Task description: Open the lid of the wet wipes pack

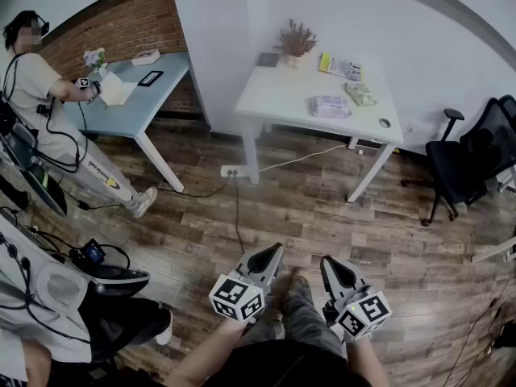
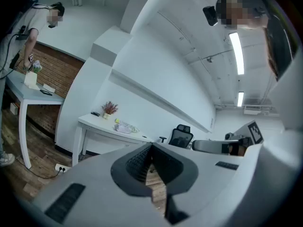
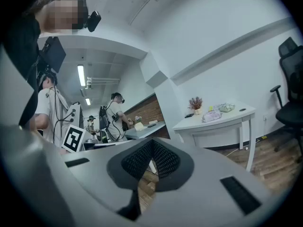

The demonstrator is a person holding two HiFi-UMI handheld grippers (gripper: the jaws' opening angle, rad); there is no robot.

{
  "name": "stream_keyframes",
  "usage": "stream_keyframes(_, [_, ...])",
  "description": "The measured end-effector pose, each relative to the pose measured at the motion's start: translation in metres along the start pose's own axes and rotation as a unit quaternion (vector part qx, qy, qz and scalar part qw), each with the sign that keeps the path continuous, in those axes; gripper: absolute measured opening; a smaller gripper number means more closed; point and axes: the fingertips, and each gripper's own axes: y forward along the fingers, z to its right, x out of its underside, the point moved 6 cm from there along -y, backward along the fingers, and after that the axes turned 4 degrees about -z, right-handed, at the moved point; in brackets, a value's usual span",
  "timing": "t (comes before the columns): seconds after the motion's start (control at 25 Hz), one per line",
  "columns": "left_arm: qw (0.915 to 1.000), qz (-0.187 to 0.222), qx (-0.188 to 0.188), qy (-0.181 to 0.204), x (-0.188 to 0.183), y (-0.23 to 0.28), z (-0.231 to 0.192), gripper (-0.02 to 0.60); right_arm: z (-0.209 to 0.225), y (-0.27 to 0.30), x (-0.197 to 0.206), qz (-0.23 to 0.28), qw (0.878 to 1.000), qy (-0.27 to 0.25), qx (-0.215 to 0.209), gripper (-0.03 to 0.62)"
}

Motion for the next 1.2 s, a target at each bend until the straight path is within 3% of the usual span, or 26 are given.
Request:
stream_keyframes(0.44, [0.9997, 0.009, -0.022, 0.007, -0.037, 0.077, -0.047, 0.012, 0.071, 0.070, -0.034, 0.008, 1.000, -0.008, -0.018, 0.020])
stream_keyframes(1.0, [0.9998, -0.006, -0.016, 0.006, -0.067, 0.218, -0.075, 0.012, 0.204, 0.114, -0.073, 0.000, 1.000, 0.027, 0.011, 0.020])
stream_keyframes(1.2, [0.9992, -0.010, -0.038, -0.008, -0.068, 0.252, -0.093, 0.012, 0.236, 0.134, -0.086, -0.005, 1.000, 0.020, -0.004, 0.020])
